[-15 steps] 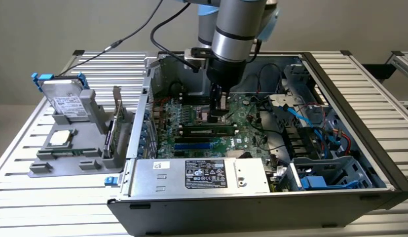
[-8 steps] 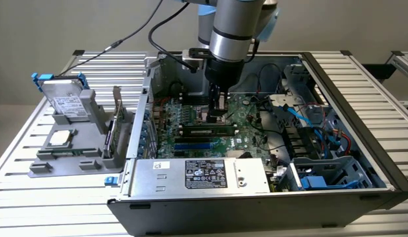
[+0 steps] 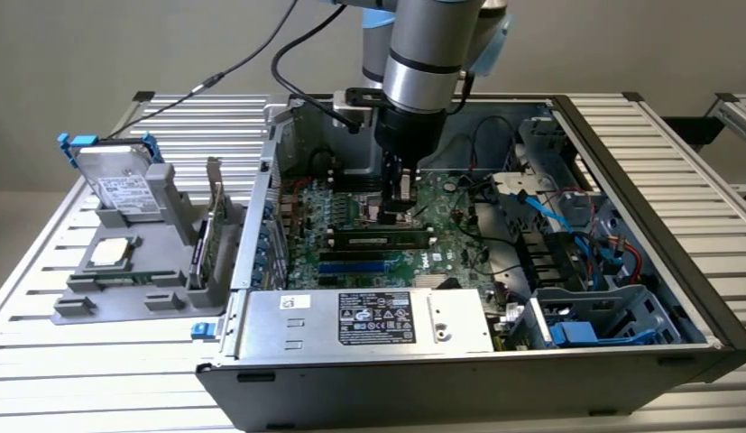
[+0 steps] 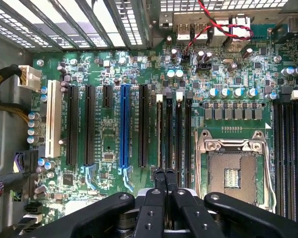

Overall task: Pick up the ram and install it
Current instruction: 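Press down the ram until it locks into place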

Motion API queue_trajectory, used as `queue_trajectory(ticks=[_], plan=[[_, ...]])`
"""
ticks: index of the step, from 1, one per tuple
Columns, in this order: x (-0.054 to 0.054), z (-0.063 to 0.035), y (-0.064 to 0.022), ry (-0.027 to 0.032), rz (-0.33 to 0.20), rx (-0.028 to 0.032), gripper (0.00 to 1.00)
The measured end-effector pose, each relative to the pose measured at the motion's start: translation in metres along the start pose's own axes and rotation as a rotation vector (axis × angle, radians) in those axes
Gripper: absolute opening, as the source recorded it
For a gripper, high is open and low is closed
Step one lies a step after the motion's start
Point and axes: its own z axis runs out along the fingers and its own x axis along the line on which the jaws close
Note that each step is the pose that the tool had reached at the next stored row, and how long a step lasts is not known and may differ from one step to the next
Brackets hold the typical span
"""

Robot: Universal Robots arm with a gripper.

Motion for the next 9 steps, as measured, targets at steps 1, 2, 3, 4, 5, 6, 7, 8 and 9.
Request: queue_trajectory(ticks=[1, 2, 3, 4, 5, 6, 7, 8, 9], plan=[[0.0, -0.0001, -0.0003, 0.0002, 0.0, 0.0, 0.1], [0.0, -0.0002, -0.0012, 0.0001, 0.0, -0.0001, 0.1], [0.001, -0.0003, -0.0031, 0.0001, 0.0, 0.0001, 0.1], [0.001, -0.0004, -0.0051, -0.0001, 0.0, 0.0004, 0.1], [0.001, -0.0005, -0.0073, 0.0, 0.0, 0.0007, 0.1], [0.001, -0.0005, -0.0096, -0.0001, 0.0, 0.0012, 0.1], [0.001, -0.0006, -0.0116, 0.0, 0.0, 0.0017, 0.1], [0.001, -0.0005, -0.0137, 0.0, 0.0, 0.0023, 0.1], [0.001, -0.0002, -0.0155, -0.0001, 0.0, 0.0029, 0.1]])
